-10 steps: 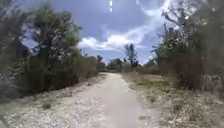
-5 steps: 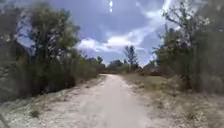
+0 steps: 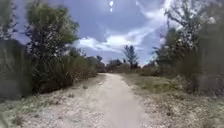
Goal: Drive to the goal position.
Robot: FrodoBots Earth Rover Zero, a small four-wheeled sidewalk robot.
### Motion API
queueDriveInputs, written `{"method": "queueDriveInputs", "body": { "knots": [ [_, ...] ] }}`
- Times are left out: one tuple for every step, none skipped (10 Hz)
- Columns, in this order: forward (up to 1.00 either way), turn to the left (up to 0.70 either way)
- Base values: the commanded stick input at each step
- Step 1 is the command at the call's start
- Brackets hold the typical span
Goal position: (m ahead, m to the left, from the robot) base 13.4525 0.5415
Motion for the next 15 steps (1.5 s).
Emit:
{"method": "queueDriveInputs", "body": {
  "knots": [
    [0.50,0.00],
    [0.50,0.00],
    [0.50,0.00],
    [0.50,0.00],
    [0.50,0.00],
    [0.50,0.00],
    [0.50,0.00],
    [0.50,0.00],
    [0.50,0.00],
    [0.50,0.00],
    [0.50,0.00],
    [0.50,0.00],
    [0.50,0.00],
    [0.50,0.00],
    [0.50,0.00]
  ]
}}
